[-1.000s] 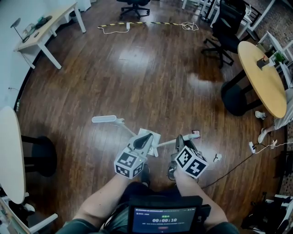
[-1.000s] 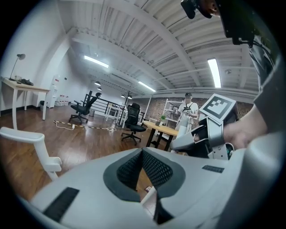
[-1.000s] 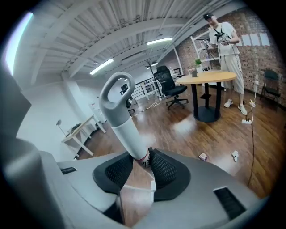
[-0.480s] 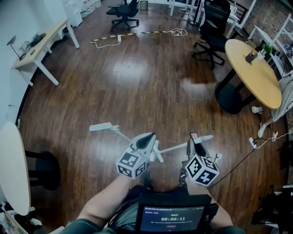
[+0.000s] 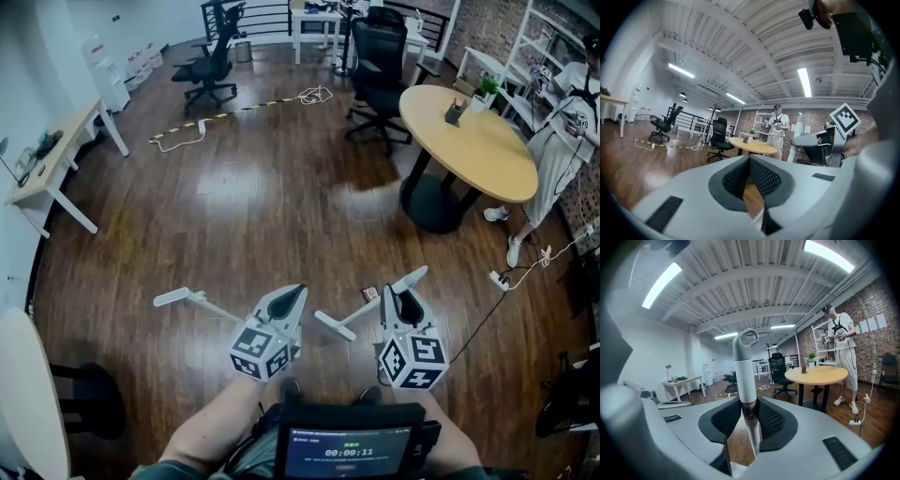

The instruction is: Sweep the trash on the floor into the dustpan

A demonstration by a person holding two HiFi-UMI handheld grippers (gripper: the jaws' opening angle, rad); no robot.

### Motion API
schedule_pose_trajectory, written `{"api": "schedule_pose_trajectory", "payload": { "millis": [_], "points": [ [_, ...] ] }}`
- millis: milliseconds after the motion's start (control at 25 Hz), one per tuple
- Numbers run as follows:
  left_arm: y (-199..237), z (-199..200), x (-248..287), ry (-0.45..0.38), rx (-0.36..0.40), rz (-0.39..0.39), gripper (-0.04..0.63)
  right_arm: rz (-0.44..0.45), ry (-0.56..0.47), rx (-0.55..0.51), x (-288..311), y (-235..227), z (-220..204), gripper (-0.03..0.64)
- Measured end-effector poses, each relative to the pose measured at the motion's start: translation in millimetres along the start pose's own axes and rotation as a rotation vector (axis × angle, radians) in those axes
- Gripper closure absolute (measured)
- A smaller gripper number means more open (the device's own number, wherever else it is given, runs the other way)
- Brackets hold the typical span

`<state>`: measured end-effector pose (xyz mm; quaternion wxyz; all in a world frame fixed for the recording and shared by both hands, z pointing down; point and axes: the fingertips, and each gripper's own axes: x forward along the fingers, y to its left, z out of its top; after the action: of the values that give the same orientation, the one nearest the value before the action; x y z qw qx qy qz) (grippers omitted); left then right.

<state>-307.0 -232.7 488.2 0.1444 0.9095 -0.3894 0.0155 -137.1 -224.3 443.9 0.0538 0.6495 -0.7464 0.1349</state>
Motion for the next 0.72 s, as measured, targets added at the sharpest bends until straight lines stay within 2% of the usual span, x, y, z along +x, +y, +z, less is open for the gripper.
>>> {"api": "schedule_pose_trajectory", "payload": {
  "millis": [240, 520, 600, 720],
  "points": [
    [-80, 44, 53, -0.049, 0.001, -0.024, 0.583, 0.025, -0.092, -0.1, -52, -92, 61, 0.494],
    [-173, 89, 98, -0.09, 0.024, -0.062, 0.583, 0.067, -0.146, -0.15, -104, -182, 108, 0.494],
    [-196, 99, 108, -0.089, 0.042, -0.053, 0.583, 0.067, -0.162, -0.155, -119, -209, 123, 0.494],
    [-220, 111, 123, -0.076, 0.082, 0.001, 0.583, 0.064, -0.186, -0.166, -142, -244, 146, 0.494]
  ]
}}
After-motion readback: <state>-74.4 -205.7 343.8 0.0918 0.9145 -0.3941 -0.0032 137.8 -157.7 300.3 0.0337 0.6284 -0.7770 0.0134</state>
